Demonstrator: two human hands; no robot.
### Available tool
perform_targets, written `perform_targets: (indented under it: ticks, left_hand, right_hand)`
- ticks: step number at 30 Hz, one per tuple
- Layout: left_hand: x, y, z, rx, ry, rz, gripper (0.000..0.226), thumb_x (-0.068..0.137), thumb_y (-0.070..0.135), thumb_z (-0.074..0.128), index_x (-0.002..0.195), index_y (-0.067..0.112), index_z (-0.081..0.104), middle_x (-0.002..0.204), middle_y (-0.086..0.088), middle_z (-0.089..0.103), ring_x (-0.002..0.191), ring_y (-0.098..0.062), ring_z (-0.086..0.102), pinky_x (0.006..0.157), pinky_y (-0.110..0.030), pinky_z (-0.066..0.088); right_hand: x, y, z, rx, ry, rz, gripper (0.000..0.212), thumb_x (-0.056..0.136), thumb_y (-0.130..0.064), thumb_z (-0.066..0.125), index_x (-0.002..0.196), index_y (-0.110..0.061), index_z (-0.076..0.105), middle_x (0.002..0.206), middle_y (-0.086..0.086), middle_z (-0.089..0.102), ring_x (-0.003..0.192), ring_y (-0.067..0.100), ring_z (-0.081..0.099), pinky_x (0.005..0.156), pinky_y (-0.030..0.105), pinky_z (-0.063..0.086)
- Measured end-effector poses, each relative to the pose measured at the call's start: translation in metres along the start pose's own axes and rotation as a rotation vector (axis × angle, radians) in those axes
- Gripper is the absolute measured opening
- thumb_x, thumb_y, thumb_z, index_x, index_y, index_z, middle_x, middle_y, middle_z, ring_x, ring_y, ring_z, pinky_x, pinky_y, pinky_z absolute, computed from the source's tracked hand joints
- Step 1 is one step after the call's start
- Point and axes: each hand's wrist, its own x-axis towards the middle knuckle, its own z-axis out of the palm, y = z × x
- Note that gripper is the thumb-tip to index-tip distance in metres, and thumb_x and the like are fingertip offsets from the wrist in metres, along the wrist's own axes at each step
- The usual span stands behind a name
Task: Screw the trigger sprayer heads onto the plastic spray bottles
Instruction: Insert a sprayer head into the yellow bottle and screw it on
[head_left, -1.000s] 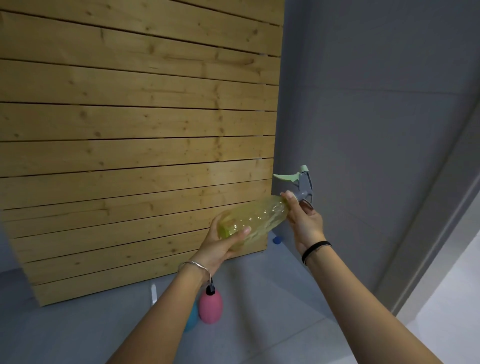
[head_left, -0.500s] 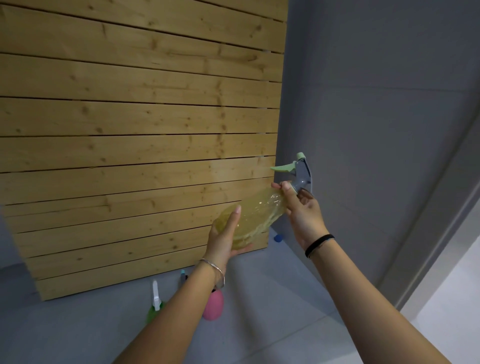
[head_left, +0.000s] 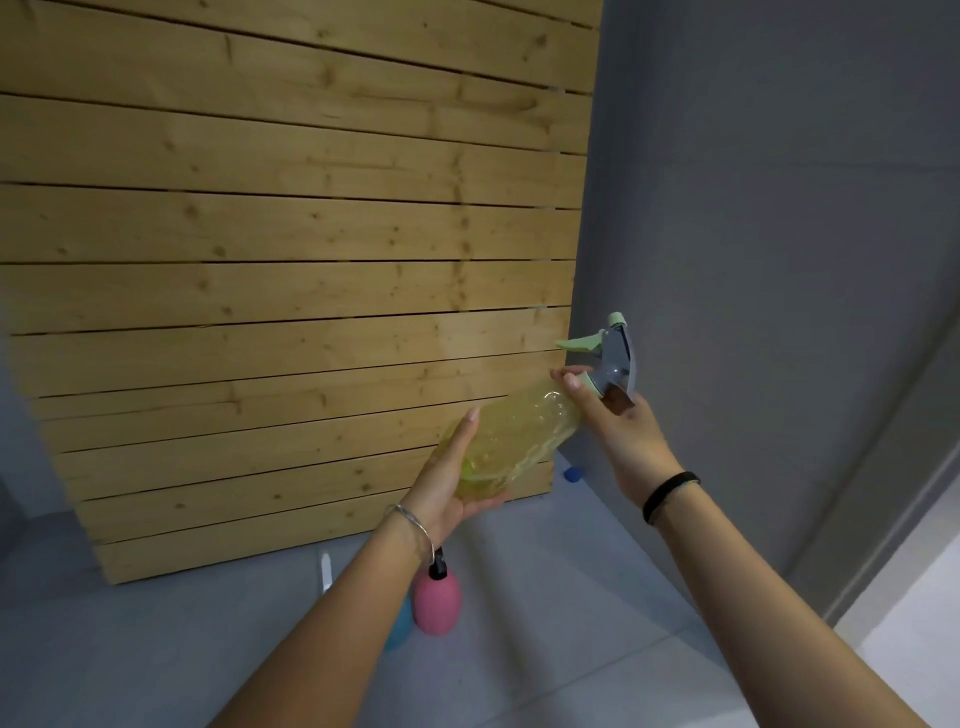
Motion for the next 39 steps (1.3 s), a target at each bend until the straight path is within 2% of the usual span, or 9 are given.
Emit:
perform_targets:
  ticks: [4,8,12,15,18,21,25,31,39]
  left_hand:
    - [0.007,-0.001,-0.017,-0.087,0.042,-0.077,0.066,0.081,0.061,0.053,0.130,0.018,0.050,0.126,-0.011,0.061,0.111,-0.026,0.061,0.075,-0.038,0.058]
    - [0.021,-0.007,-0.035,-0.055,0.098,-0.065,0.059,0.083,0.062,0.048,0.127,0.021,0.050,0.126,-0.007,0.060,0.108,-0.022,0.061,0.084,-0.039,0.055]
    - [0.041,-0.019,-0.049,0.019,0.152,-0.098,0.042,0.087,0.062,0.041,0.100,0.025,0.057,0.105,0.000,0.065,0.102,-0.021,0.062,0.084,-0.038,0.053]
    - [0.062,-0.036,-0.066,0.320,0.269,-0.035,0.031,0.095,0.051,0.037,0.094,0.028,0.057,0.103,0.000,0.063,0.101,-0.022,0.060,0.076,-0.033,0.052]
    - [0.085,-0.057,-0.096,0.772,0.338,0.077,0.041,0.093,0.044,0.046,0.127,0.019,0.048,0.127,-0.002,0.056,0.105,-0.017,0.052,0.083,-0.028,0.043]
    - [0.107,-0.076,-0.127,1.018,0.281,0.067,0.056,0.091,0.041,0.052,0.138,0.016,0.037,0.140,-0.005,0.048,0.116,-0.019,0.051,0.091,-0.028,0.039]
    - [0.131,-0.097,-0.158,1.156,0.236,0.006,0.060,0.091,0.041,0.052,0.141,0.012,0.033,0.145,-0.008,0.043,0.130,-0.024,0.044,0.104,-0.033,0.036]
    - [0.162,-0.117,-0.185,1.251,0.251,-0.048,0.061,0.090,0.042,0.053,0.139,0.010,0.035,0.143,-0.009,0.045,0.129,-0.025,0.044,0.103,-0.032,0.036]
    - [0.178,-0.135,-0.188,1.258,0.276,-0.072,0.053,0.091,0.042,0.051,0.134,0.012,0.041,0.133,-0.007,0.053,0.118,-0.024,0.052,0.097,-0.033,0.041]
  right_hand:
    - [0.010,-0.004,0.002,0.232,-0.253,0.185,0.056,0.067,-0.054,0.071,0.115,-0.026,0.061,0.126,-0.008,0.062,0.119,0.012,0.057,0.104,0.034,0.042]
    - [0.027,0.005,0.007,0.294,-0.316,0.279,0.037,0.093,-0.050,0.042,0.112,-0.024,0.062,0.117,-0.009,0.064,0.118,0.013,0.056,0.109,0.038,0.037]
    - [0.046,0.021,0.014,0.258,-0.447,0.323,0.026,0.095,-0.044,0.043,0.105,-0.027,0.059,0.111,-0.014,0.060,0.114,0.009,0.051,0.111,0.036,0.032]
    - [0.063,0.052,0.019,0.074,-0.392,0.376,0.029,0.094,-0.044,0.047,0.107,-0.024,0.064,0.111,-0.010,0.058,0.116,0.008,0.052,0.105,0.032,0.035]
    - [0.072,0.104,0.025,-0.193,-0.295,0.431,0.046,0.091,-0.042,0.052,0.114,-0.004,0.063,0.100,0.001,0.055,0.099,0.012,0.053,0.104,0.037,0.039]
    - [0.074,0.167,0.029,-0.316,-0.286,0.511,0.029,0.093,-0.034,0.052,0.090,-0.007,0.060,0.090,0.006,0.053,0.092,0.018,0.050,0.107,0.042,0.038]
    - [0.073,0.241,0.037,-0.363,-0.333,0.588,0.023,0.093,-0.029,0.055,0.084,-0.008,0.059,0.090,0.009,0.058,0.088,0.020,0.053,0.096,0.033,0.043]
    - [0.075,0.307,0.047,-0.369,-0.358,0.641,0.023,0.090,-0.027,0.059,0.075,-0.010,0.062,0.083,0.009,0.061,0.081,0.019,0.057,0.097,0.035,0.046]
    - [0.072,0.349,0.055,-0.383,-0.349,0.658,0.021,0.091,-0.026,0.058,0.086,-0.007,0.064,0.078,0.005,0.059,0.063,0.008,0.053,0.061,0.011,0.044]
